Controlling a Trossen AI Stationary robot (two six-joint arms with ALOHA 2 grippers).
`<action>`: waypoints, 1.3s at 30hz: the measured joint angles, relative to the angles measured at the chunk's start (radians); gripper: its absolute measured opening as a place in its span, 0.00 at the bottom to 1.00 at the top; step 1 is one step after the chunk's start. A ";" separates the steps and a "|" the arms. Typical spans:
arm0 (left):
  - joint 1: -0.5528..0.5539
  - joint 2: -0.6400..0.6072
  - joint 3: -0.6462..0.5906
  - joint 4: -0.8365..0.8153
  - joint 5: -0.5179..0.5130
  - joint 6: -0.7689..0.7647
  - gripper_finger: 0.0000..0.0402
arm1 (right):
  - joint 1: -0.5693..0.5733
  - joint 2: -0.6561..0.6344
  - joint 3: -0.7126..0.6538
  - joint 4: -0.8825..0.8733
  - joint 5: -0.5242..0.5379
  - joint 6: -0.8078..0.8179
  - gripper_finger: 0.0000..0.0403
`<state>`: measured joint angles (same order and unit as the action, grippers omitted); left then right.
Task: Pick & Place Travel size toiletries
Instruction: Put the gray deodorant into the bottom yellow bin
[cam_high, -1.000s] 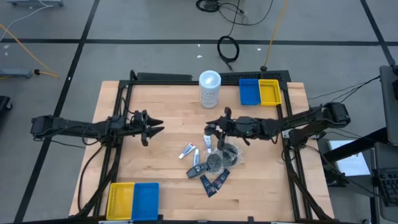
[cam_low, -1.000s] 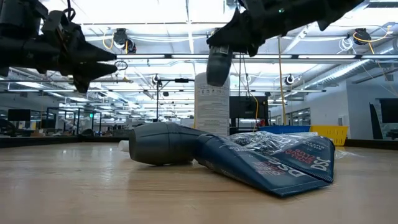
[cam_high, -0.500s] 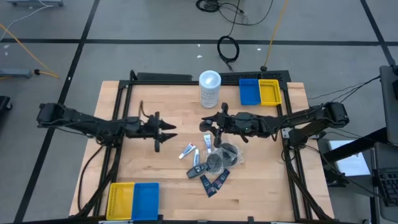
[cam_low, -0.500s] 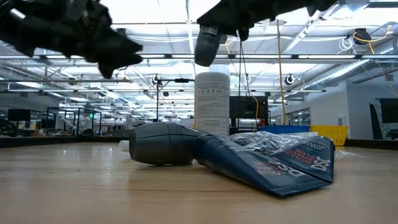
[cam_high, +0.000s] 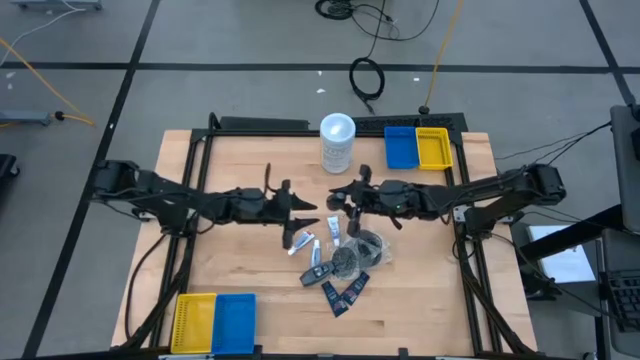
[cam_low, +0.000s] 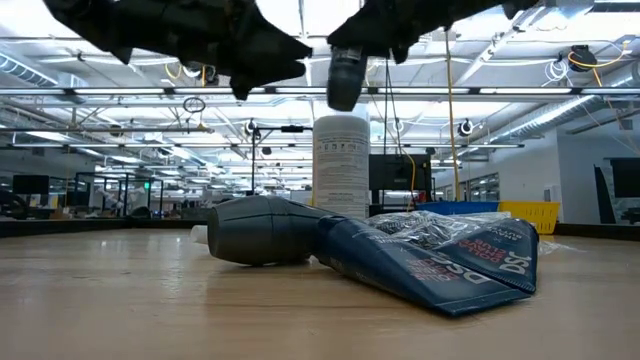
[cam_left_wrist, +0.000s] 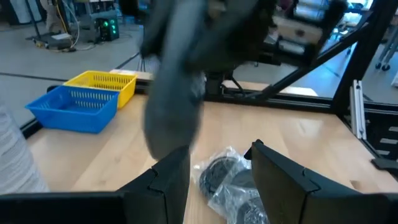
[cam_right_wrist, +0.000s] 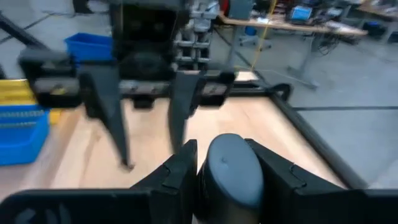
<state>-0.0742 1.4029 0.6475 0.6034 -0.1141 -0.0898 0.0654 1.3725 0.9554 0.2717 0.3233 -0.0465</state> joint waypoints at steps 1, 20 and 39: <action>0.000 0.013 0.008 -0.003 0.000 -0.001 0.42 | 0.000 -0.018 0.000 -0.026 0.029 -0.005 0.27; 0.002 0.063 0.032 0.066 -0.126 0.031 0.42 | -0.025 -0.064 -0.001 -0.098 -0.065 0.052 0.27; 0.004 0.063 0.032 0.107 -0.111 -0.020 0.63 | -0.024 -0.035 -0.001 0.004 -0.146 0.050 0.27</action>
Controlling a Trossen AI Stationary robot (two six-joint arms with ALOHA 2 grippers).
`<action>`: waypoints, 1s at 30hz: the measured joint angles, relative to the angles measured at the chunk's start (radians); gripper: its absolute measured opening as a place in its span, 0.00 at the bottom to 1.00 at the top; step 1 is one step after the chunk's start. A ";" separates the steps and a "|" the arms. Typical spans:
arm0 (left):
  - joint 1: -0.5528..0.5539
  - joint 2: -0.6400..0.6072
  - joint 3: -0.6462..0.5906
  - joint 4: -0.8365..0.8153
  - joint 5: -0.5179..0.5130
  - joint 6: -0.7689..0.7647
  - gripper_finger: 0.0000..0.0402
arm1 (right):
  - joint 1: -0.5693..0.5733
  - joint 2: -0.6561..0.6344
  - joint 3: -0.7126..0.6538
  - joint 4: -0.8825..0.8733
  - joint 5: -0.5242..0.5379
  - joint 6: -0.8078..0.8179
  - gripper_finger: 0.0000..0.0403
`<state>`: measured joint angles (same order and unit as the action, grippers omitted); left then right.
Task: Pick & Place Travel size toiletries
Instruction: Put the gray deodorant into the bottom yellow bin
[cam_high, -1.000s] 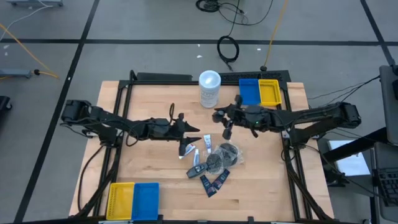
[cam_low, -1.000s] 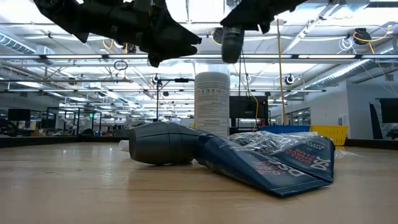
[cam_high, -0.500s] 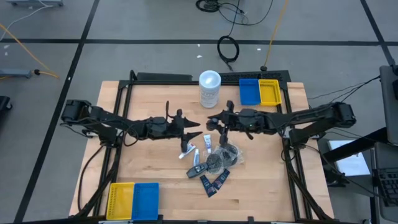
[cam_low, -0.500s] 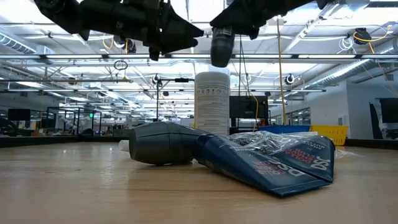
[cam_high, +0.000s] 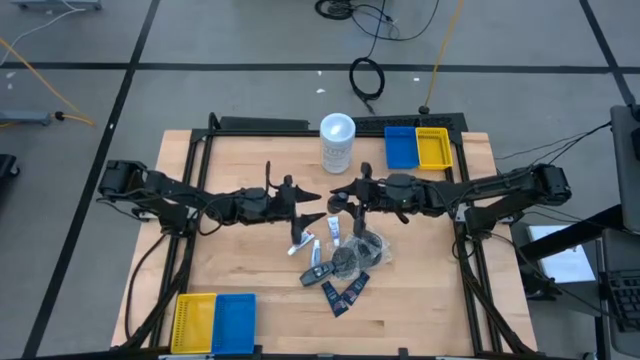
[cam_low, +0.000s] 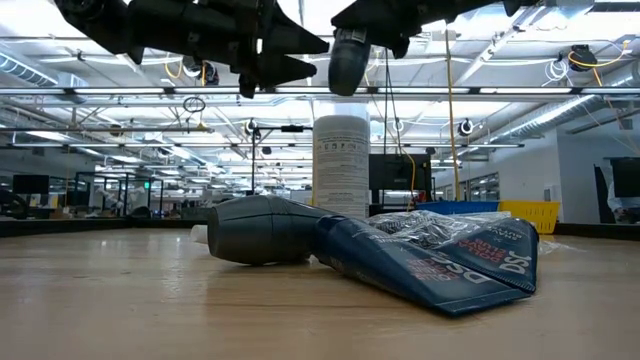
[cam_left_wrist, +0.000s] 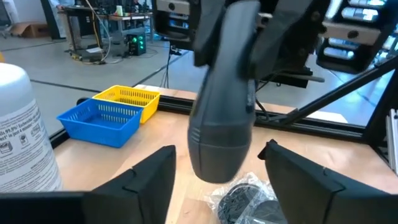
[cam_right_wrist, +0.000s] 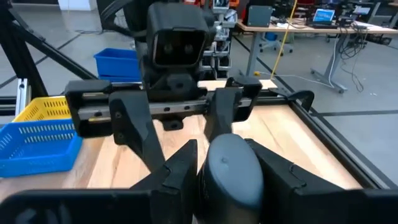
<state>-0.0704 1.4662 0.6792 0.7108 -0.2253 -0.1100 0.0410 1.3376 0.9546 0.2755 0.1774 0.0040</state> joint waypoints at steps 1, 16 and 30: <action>0.000 0.000 0.000 0.001 0.004 -0.007 0.64 | 0.000 0.000 0.000 -0.001 0.000 0.000 0.27; 0.000 0.082 0.049 0.058 0.020 -0.024 0.68 | 0.000 0.000 0.000 0.013 0.000 -0.001 0.27; 0.001 0.303 0.295 -0.020 0.041 0.072 0.69 | 0.001 0.000 0.000 -0.013 -0.009 0.006 0.26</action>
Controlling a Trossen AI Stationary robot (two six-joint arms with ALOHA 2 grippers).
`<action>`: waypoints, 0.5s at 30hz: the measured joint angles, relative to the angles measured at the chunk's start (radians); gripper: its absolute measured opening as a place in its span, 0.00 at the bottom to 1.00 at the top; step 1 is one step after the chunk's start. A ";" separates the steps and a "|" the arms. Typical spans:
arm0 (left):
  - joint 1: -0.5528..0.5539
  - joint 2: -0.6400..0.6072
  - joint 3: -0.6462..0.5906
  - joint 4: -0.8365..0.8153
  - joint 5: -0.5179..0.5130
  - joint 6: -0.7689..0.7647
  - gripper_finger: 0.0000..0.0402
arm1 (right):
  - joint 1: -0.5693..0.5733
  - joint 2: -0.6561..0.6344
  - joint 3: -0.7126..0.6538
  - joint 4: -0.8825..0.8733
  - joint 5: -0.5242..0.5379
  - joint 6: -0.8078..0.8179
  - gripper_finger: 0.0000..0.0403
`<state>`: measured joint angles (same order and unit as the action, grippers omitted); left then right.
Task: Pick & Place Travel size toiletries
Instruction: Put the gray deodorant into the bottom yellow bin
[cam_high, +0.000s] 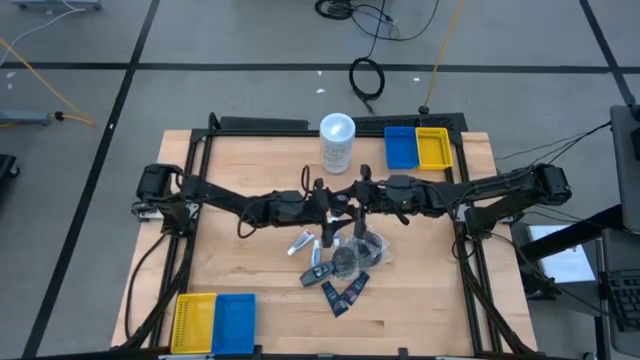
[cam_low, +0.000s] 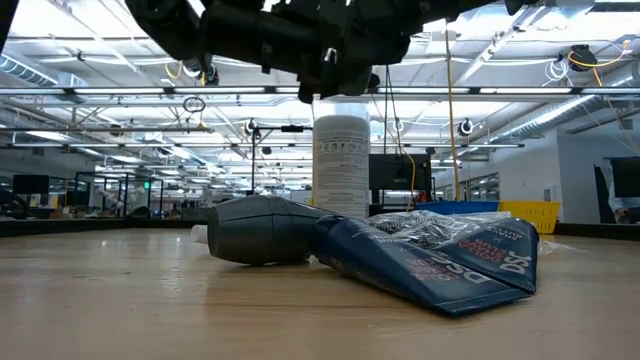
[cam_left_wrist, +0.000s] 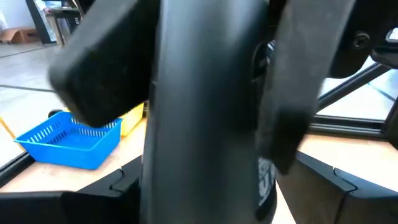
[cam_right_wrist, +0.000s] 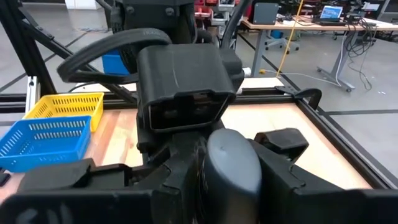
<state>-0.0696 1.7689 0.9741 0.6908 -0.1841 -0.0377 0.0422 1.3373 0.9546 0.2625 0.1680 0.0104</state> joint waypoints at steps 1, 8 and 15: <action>0.000 -0.005 0.000 -0.011 0.000 0.000 0.68 | 0.000 0.000 0.000 -0.001 -0.001 0.000 0.26; 0.001 -0.010 0.000 -0.054 0.014 -0.011 0.54 | 0.000 0.001 0.000 -0.013 -0.003 -0.011 0.26; 0.001 -0.011 0.001 -0.096 0.029 -0.021 0.44 | 0.000 0.001 -0.001 -0.012 0.003 -0.023 0.27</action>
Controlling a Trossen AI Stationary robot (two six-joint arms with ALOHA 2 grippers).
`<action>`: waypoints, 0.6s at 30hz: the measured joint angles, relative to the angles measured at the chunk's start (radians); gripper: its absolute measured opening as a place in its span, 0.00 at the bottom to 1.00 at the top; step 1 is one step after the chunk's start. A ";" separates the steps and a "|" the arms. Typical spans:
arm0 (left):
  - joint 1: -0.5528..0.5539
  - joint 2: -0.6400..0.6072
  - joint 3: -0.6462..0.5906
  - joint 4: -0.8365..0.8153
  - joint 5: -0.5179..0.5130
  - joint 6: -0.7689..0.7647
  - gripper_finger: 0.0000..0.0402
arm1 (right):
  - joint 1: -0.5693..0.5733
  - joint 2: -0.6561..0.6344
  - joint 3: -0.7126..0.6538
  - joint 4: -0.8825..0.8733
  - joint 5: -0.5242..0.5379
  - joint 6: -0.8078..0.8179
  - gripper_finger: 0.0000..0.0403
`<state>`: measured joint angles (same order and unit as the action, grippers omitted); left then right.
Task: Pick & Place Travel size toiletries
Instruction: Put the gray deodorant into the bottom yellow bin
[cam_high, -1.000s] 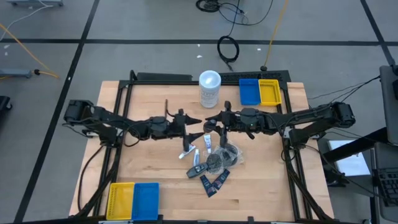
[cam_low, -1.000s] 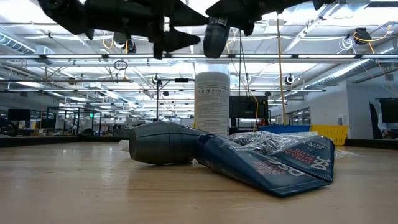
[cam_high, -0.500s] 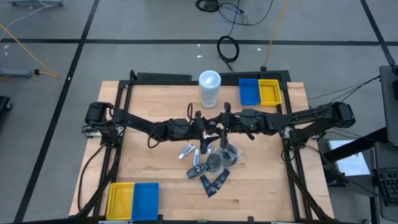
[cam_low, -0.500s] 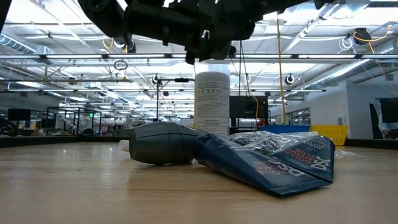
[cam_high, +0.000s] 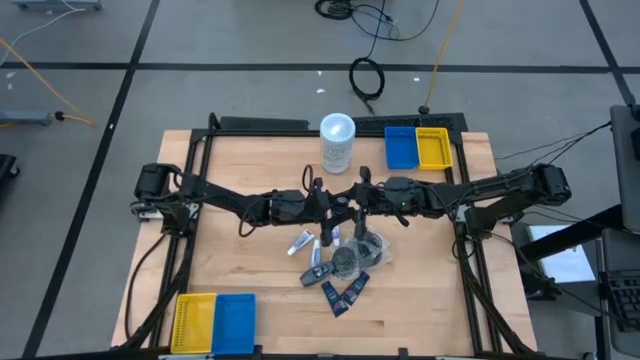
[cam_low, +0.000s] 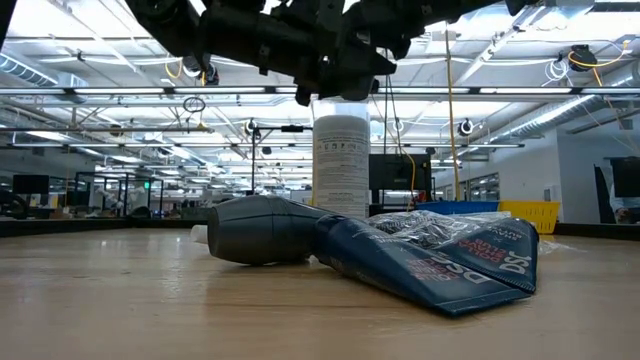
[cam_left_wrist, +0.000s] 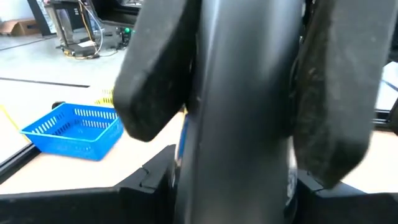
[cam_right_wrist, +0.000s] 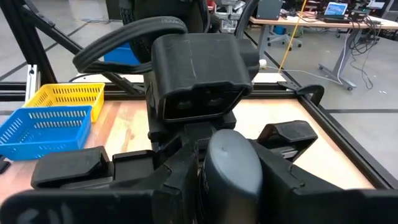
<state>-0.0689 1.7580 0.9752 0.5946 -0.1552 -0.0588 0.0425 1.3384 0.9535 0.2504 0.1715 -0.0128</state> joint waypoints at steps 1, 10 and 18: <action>0.000 0.000 0.000 -0.009 0.002 -0.001 0.44 | 0.000 0.000 0.000 0.000 0.001 0.000 0.29; -0.002 -0.019 -0.001 -0.119 0.014 -0.027 0.44 | -0.002 0.000 0.001 0.019 0.014 -0.017 0.45; -0.051 -0.147 -0.003 -0.444 0.002 -0.093 0.44 | -0.006 -0.008 0.002 0.035 0.039 -0.034 0.40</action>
<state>-0.1195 1.6113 0.9726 0.1507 -0.1530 -0.1517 0.0360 1.3308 0.9558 0.2850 0.2100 -0.0467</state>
